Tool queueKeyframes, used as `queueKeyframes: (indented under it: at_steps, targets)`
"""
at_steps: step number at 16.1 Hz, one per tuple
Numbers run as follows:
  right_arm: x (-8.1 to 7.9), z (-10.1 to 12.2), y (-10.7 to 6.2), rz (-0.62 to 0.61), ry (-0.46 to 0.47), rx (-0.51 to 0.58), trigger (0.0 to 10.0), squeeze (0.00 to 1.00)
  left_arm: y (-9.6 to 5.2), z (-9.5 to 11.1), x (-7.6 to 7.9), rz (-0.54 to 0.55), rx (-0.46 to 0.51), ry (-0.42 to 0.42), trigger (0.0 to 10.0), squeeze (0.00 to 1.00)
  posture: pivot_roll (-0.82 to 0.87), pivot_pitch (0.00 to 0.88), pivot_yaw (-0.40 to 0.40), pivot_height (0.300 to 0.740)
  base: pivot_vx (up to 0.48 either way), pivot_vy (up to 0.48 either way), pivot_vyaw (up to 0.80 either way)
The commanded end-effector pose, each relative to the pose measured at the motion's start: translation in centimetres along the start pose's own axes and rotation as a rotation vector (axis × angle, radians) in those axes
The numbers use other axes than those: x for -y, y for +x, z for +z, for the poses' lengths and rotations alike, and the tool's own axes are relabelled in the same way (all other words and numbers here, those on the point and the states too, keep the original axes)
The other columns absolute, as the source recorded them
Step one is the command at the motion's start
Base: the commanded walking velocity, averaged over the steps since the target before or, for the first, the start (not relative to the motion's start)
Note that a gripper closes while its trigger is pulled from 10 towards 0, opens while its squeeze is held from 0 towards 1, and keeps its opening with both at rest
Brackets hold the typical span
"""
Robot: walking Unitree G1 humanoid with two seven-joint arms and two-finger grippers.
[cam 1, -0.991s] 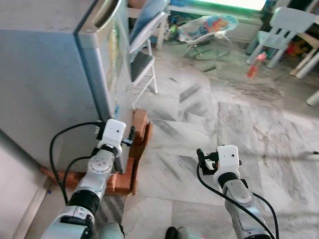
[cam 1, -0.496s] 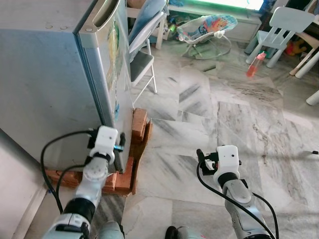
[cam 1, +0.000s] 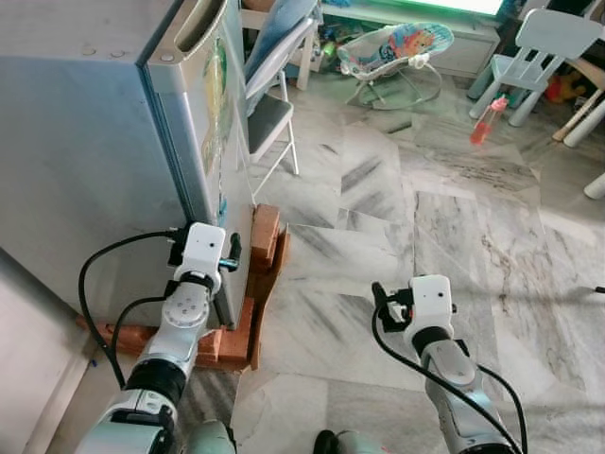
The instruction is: Restocking fridge
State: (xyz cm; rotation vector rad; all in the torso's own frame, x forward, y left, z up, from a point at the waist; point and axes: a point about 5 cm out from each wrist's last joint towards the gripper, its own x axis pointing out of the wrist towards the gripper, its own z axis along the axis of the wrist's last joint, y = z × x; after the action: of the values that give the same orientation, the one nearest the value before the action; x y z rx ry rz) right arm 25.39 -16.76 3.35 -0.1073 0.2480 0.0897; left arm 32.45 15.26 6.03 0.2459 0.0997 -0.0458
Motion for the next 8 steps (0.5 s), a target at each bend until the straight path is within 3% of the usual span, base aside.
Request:
queueKeyframes:
  at_steps: [1,3,6,7,8]
  targets:
    - [0.2,-0.5,-0.1,0.005,-0.020,-0.025,10.0,0.00,0.8,1.4,0.4,0.005,0.031,-0.021,10.0,0.00,0.12,0.087,-0.099,0.740,0.000,0.000,0.00]
    - [0.8,-2.5,-0.7,0.003,-0.036,-0.165,10.0,0.00,2.3,5.0,1.7,-0.021,0.118,-0.079,10.0,0.00,0.12,0.086,-0.098,0.740,0.000,0.000,0.00]
    - [0.9,-3.5,-1.2,0.036,-0.014,-0.235,10.0,0.00,3.0,7.6,3.4,-0.082,0.185,-0.116,10.0,0.00,0.11,0.084,-0.094,0.740,0.000,0.000,0.00]
    - [0.9,-3.8,-1.3,0.040,0.001,-0.259,10.0,0.00,2.7,10.0,7.3,-0.259,0.253,-0.086,10.0,0.00,0.10,0.082,-0.089,0.740,0.000,0.000,0.00]
    - [0.7,-4.1,-1.3,0.053,-0.004,-0.276,10.0,0.00,0.7,11.9,12.4,-0.530,0.325,-0.044,10.0,0.00,0.11,0.082,-0.084,0.740,0.000,0.000,0.00]
